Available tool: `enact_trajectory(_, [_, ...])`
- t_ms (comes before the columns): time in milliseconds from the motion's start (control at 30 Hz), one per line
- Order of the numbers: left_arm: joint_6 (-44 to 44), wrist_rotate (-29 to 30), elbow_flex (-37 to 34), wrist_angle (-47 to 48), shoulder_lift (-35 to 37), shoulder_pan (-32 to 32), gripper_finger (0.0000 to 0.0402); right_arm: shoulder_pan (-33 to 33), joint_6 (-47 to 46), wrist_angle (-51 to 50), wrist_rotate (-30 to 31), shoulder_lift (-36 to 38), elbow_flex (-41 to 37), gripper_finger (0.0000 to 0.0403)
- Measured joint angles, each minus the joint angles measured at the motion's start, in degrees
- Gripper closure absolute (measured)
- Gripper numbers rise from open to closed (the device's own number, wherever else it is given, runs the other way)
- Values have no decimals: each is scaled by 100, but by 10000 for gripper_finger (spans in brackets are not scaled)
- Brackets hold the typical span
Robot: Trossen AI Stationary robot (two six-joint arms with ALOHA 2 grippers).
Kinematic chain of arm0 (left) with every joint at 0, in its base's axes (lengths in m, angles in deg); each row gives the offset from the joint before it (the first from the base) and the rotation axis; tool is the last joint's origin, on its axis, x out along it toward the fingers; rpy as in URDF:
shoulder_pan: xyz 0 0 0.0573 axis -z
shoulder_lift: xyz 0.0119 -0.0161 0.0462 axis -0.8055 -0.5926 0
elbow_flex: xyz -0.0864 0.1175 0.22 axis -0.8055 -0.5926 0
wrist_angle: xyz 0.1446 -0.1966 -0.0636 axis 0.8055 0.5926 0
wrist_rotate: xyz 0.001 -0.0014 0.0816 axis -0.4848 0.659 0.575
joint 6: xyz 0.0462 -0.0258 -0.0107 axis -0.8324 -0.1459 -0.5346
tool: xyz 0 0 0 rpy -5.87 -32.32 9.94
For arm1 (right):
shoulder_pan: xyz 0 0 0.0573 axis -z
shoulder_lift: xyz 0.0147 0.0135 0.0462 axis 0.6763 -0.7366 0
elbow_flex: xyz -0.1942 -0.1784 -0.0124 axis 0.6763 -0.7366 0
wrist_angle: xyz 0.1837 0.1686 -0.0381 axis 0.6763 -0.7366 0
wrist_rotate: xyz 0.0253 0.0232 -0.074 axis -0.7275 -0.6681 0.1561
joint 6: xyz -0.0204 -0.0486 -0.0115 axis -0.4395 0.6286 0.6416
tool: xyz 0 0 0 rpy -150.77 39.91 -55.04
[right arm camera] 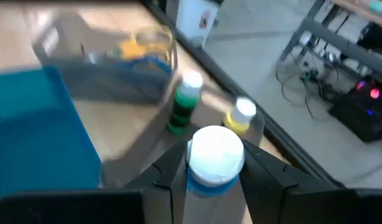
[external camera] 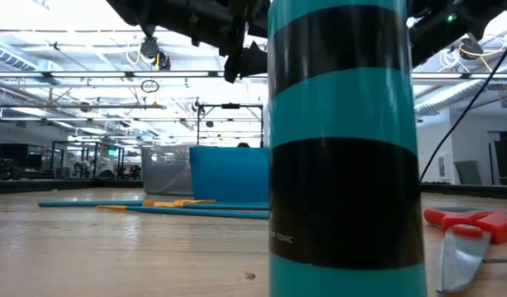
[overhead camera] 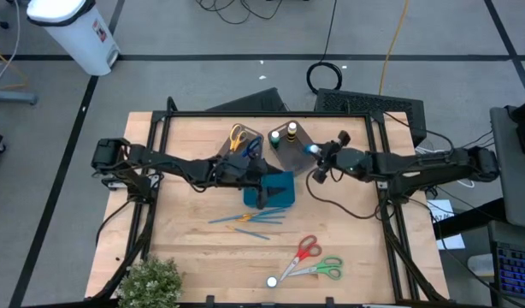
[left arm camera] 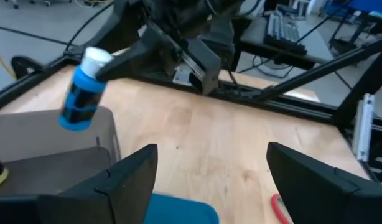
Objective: Pick & Place Paint Supplies
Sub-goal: Put the blue paint bottle into the right black bin
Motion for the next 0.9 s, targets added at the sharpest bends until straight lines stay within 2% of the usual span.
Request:
enact_trajectory(133, [-1,131,-1,-28,1,-4,94,332,-145,-275,-41,-186,-2,296])
enact_trajectory(300, [-4,148,-1,-15,1,-3,102,751,-165,-260,-1037,-474,-2,296])
enact_trajectory(400, [-8,148,-1,-9,1,-4,102,944,-162,-190,-1341,-642,0,296])
enact_trajectory(567, [-20,151,-1,-11,1,-4,103,1166,-160,-209,-1421,-911,0,296])
enact_trajectory(700, [-21,150,-1,-12,1,-4,105,1327,-145,-144,-1818,-1091,0,297])
enact_trajectory(900, [-21,151,-1,-9,1,-4,102,1403,-156,23,-1963,-1294,0,292])
